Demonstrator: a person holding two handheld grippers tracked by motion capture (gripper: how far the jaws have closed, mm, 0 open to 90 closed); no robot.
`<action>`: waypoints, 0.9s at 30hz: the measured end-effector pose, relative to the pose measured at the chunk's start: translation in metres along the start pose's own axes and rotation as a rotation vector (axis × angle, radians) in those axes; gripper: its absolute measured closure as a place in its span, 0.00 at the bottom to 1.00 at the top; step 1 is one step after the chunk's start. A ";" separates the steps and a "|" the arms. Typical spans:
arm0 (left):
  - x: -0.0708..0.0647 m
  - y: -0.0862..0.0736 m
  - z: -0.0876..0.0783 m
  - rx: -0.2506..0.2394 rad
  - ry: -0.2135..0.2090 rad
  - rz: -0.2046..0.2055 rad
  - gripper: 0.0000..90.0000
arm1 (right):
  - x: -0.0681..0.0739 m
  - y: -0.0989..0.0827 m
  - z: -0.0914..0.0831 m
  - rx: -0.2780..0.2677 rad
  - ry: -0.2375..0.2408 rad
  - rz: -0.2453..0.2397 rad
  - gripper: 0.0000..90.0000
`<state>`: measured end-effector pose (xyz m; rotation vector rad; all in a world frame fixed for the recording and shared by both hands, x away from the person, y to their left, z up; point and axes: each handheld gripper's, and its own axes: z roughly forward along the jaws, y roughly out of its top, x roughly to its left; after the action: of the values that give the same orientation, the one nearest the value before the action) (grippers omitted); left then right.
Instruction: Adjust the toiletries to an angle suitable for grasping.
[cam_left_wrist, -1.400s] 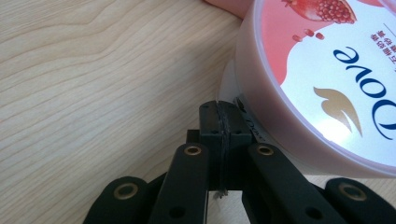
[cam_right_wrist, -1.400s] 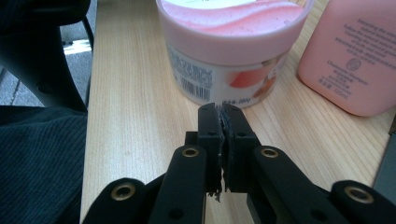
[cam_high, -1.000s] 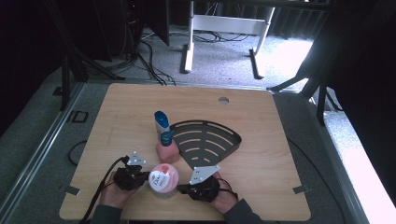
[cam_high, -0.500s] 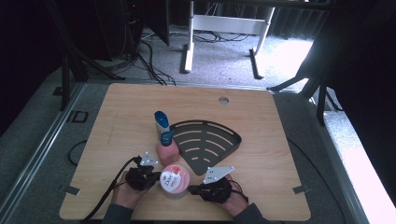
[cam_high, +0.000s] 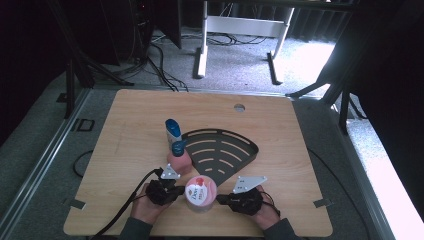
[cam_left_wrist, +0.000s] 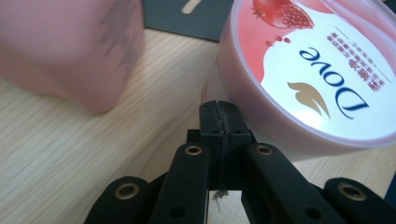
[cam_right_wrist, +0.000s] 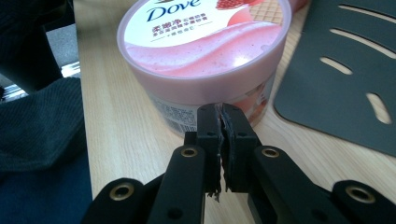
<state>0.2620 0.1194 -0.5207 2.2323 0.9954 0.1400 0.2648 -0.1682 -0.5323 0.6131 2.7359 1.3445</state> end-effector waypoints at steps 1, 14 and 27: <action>-0.001 0.000 0.001 -0.005 -0.010 -0.002 1.00 | -0.001 -0.001 -0.002 0.002 -0.003 0.002 0.96; -0.011 0.003 0.007 -0.025 -0.050 0.046 1.00 | -0.009 -0.009 -0.015 0.012 -0.013 0.005 0.96; -0.034 0.019 0.025 -0.033 -0.115 0.093 1.00 | -0.025 -0.029 -0.043 0.010 -0.057 0.060 0.96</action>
<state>0.2587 0.0730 -0.5227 2.2302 0.8224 0.0679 0.2701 -0.2252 -0.5312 0.7274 2.7015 1.3047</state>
